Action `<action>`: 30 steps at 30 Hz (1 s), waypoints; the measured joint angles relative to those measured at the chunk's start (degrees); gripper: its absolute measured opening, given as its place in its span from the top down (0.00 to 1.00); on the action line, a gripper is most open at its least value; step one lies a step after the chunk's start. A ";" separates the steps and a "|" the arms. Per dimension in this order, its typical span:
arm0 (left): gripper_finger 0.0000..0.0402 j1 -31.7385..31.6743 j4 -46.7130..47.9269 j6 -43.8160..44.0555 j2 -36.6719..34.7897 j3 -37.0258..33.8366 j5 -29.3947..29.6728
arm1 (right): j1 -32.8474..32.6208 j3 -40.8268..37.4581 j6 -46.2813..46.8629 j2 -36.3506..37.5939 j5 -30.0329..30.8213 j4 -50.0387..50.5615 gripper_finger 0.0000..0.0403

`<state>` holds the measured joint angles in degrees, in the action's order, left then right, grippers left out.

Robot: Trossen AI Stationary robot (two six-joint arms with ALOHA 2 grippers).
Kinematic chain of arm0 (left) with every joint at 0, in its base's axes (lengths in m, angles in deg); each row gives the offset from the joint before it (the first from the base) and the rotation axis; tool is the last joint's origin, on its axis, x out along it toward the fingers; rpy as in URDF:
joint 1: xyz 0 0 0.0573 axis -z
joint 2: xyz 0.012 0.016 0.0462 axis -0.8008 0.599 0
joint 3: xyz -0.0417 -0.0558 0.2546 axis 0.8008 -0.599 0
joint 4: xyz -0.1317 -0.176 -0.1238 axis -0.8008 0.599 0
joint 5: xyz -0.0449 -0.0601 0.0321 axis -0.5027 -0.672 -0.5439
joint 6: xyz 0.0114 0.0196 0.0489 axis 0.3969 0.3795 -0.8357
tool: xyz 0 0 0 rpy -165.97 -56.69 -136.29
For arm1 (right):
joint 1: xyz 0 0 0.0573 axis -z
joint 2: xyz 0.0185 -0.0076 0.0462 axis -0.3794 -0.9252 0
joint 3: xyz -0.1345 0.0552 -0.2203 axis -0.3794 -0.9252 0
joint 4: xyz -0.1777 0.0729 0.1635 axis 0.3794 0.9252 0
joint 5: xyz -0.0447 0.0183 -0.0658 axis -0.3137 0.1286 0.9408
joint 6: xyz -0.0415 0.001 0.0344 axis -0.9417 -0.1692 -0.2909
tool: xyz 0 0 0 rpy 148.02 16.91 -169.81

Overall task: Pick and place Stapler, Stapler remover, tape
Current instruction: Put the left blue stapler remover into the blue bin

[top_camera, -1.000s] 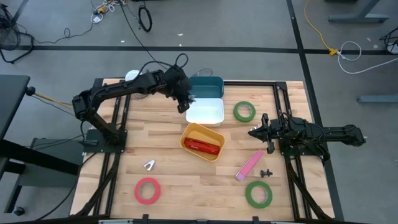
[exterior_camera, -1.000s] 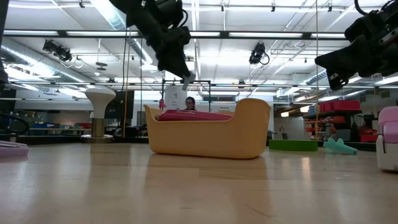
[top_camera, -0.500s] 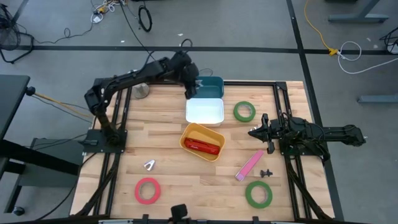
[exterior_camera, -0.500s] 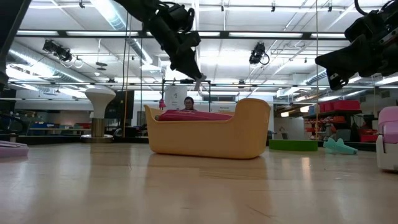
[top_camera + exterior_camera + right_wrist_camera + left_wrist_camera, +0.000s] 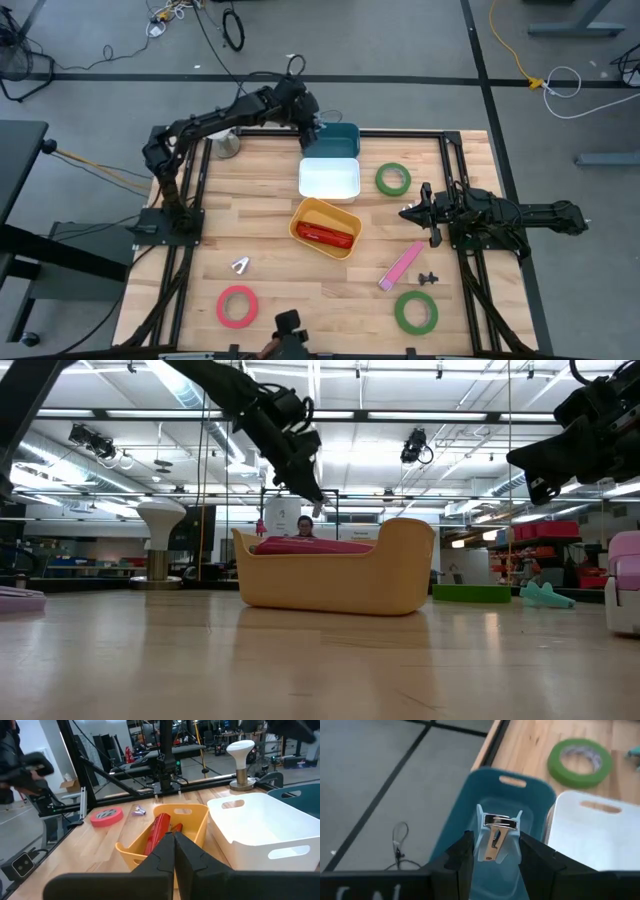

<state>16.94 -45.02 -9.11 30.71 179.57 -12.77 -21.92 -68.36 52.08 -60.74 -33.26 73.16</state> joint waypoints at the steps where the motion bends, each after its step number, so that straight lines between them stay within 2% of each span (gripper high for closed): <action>1: 0.65 -0.01 -0.22 -0.41 0.60 0.00 0.00 | 0.00 0.00 -0.01 0.00 0.04 0.00 0.98; 10: 0.65 -0.25 0.01 -1.01 5.71 -0.04 1.30 | 0.01 0.00 -0.02 0.00 -0.05 -0.01 0.98; 23: 0.65 -0.19 0.90 -1.94 5.98 -0.07 1.33 | -0.01 0.02 -0.01 0.01 -0.06 -0.01 0.98; 26: 0.62 -0.19 1.58 -1.93 5.98 -0.07 1.33 | -0.02 0.00 -0.02 0.00 -0.06 -0.01 0.98; 30: 0.51 -0.16 2.55 -1.93 5.98 -0.07 1.31 | 0.00 0.02 -0.01 0.00 -0.06 -0.01 0.98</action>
<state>16.78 -42.47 -11.05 36.70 179.50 -11.46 -21.92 -68.34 52.07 -60.74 -33.31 73.15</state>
